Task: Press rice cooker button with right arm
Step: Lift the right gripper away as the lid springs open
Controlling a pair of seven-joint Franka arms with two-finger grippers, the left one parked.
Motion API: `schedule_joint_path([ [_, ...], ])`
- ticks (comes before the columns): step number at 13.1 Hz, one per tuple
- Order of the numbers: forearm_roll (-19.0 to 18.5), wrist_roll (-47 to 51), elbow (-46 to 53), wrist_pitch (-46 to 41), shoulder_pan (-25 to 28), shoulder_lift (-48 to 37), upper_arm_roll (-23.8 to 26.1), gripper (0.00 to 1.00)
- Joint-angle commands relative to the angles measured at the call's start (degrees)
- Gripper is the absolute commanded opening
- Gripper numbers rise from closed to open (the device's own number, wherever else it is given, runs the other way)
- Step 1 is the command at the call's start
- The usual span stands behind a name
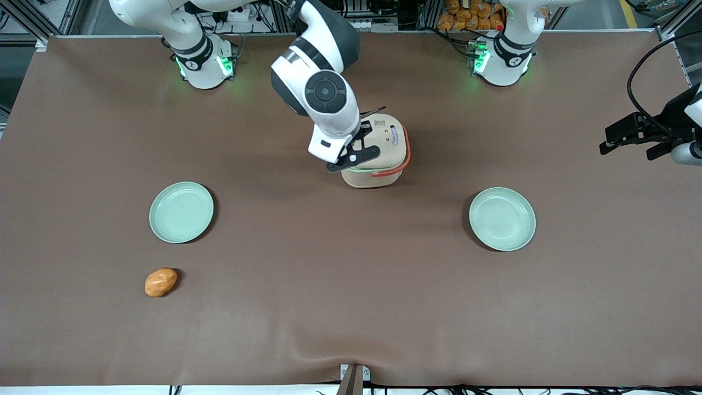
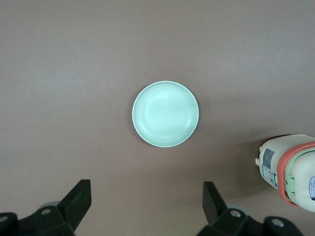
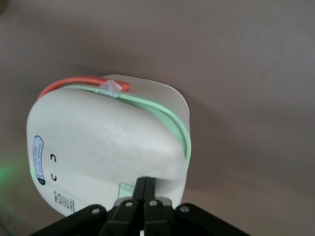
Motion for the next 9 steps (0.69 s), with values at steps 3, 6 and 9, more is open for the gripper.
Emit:
schedule_joint_path([
  [3, 6.2, 0.3, 1.6, -3.9, -2.9, -3.3, 0.2, 0.0],
  [6, 6.3, 0.3, 1.8, -5.4, -3.9, -4.6, 0.2, 0.14],
  [9, 6.3, 0.0, 1.9, -6.4, -5.7, -6.1, 0.3, 0.34],
])
